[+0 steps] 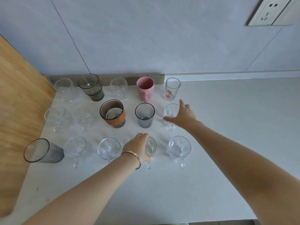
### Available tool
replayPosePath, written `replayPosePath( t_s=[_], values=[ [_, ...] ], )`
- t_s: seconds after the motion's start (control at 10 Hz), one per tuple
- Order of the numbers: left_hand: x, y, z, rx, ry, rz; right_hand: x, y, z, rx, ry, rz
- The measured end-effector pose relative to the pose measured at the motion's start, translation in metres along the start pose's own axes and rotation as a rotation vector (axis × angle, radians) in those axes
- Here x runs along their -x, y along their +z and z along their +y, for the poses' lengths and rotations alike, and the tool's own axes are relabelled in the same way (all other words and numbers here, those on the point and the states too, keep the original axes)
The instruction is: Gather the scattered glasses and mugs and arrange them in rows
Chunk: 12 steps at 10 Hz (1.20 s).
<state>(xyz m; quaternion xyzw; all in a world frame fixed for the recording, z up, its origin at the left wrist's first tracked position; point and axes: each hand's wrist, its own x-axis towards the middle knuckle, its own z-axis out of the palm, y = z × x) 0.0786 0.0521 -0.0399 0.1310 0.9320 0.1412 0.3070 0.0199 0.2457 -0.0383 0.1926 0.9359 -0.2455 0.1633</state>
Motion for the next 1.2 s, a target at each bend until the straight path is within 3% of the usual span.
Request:
replayPosePath(
  t_s=[0.4,0.6,0.7,0.8,1.0,1.2],
  values=[
    [-0.001,0.000,-0.002,0.007,-0.009,-0.002,-0.012,0.002,0.013,0.086,-0.123,-0.073],
    [-0.001,-0.001,-0.003,0.007,0.008,-0.026,0.035,0.001,0.013,0.095,0.078,-0.006],
    [0.000,-0.001,-0.004,-0.006,0.021,-0.045,0.083,0.007,0.022,0.129,0.113,-0.197],
    [0.005,-0.002,-0.005,-0.069,0.032,-0.056,0.111,0.022,0.031,0.109,0.044,-0.220],
    [0.022,-0.011,-0.017,-0.093,0.051,0.015,0.111,0.036,0.027,0.076,0.133,-0.032],
    [0.044,-0.024,-0.037,-0.079,0.104,0.074,0.120,0.034,0.023,0.142,0.136,-0.045]
  ],
)
